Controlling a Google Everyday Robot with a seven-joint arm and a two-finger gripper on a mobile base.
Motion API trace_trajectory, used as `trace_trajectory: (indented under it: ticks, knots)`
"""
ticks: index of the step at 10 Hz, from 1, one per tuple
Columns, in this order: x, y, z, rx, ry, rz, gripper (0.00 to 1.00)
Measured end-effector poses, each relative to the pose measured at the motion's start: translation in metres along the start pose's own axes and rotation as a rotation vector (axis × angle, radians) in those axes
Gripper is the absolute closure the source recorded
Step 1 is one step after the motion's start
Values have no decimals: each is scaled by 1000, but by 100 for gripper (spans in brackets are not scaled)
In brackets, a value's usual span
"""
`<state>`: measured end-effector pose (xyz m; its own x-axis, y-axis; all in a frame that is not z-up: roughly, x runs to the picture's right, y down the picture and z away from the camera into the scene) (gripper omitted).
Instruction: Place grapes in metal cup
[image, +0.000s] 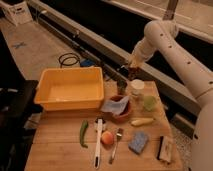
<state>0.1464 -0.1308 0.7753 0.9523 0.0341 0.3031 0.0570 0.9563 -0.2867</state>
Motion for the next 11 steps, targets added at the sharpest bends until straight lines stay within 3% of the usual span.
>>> trace_trajectory:
  ticks: [1, 2, 8, 9, 11]
  knots:
    - [-13, 7, 6, -13, -41, -12, 100]
    - [-16, 10, 8, -20, -51, -14, 100]
    - [-16, 11, 8, -21, -50, -14, 100]
    - [-17, 9, 9, -8, -56, -11, 100]
    - [-18, 4, 12, 89, -97, 20, 100]
